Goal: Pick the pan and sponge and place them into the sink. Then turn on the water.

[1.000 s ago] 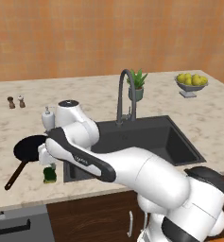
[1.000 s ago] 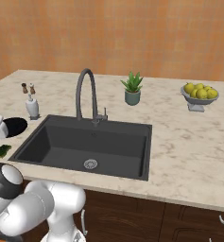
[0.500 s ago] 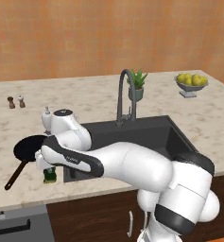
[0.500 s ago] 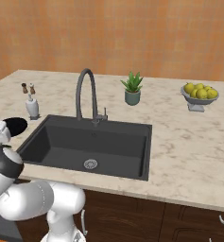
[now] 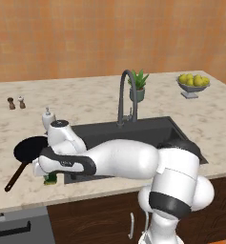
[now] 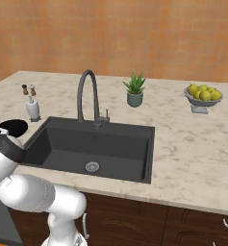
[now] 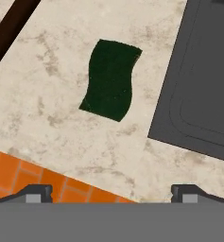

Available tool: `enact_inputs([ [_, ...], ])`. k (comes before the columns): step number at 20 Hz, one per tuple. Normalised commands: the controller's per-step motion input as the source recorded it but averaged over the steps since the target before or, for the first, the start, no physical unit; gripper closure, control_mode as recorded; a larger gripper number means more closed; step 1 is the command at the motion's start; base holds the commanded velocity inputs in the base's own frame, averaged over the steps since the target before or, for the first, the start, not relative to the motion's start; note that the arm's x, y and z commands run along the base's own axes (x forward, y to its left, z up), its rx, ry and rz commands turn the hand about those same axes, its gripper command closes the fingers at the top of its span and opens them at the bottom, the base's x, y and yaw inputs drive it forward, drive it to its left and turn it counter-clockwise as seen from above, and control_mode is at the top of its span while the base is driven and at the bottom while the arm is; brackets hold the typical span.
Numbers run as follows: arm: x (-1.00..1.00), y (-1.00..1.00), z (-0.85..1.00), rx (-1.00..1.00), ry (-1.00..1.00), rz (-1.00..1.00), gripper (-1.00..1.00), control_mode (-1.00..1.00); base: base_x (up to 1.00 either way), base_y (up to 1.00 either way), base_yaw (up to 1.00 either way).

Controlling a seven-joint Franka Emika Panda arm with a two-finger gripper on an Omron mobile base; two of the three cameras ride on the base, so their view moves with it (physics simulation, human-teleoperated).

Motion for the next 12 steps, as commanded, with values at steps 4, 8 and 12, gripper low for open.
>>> enact_inputs([
  [4, 0.34, 0.1, -0.03, 0.0, 0.0, 0.0, -1.0, -1.0, 0.0, 0.0, 0.0],
  [8, 0.26, 0.15, -0.03, 0.0, 0.0, 0.0, -1.0, -1.0, 0.0, 0.0, 0.0],
  [12, 0.01, 0.04, -0.12, 0.0, 0.0, 0.0, -1.0, -1.0, 0.0, 0.0, 0.0],
])
